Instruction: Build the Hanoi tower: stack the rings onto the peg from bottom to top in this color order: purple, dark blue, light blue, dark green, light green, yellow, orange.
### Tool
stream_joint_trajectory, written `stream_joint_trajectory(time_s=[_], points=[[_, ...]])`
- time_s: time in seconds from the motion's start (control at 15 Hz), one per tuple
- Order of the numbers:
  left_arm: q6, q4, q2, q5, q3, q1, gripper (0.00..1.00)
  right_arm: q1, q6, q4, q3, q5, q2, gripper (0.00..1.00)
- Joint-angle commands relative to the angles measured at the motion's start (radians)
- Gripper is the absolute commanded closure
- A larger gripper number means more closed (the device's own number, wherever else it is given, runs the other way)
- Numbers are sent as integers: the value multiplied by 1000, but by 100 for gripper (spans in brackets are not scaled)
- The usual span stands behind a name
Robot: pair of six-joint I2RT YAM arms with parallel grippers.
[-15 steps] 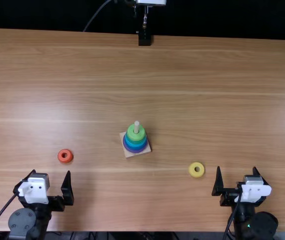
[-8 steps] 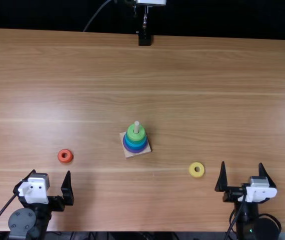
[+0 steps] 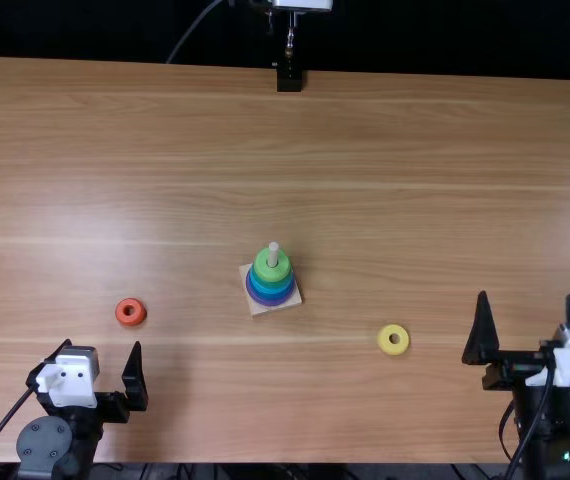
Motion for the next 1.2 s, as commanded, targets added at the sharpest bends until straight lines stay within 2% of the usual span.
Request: stream_joint_trajectory(time_s=[0.0, 0.13, 0.2, 0.33, 0.53, 0.73, 0.8, 0.93, 1.0, 1.13], points=[[8, -77, -12, 7, -119, 14, 0, 28, 86, -116, 90, 5, 73, 0], [8, -77, -12, 7, -119, 12, 0, 82, 127, -337, 157, 5, 233, 0], [8, -77, -12, 7, -119, 14, 0, 108, 136, -381, 176, 5, 311, 0], [8, -77, -12, 7, -119, 14, 0, 137, 171, -388, 173, 5, 443, 0], [8, -77, -12, 7, -119, 14, 0, 206, 176, -384, 179, 13, 646, 0], [8, -77, -12, 7, -119, 14, 0, 312, 189, -395, 182, 14, 808, 0], [8, -77, -12, 7, -119, 12, 0, 321, 202, -395, 180, 16, 851, 0], [8, -77, -12, 7, -119, 12, 0, 321, 263, -395, 191, 26, 957, 0], [8, -77, -12, 7, -119, 12, 0, 320, 281, -395, 208, 35, 998, 0], [8, -77, -12, 7, -119, 12, 0, 315, 287, -390, 226, 49, 1080, 0]])
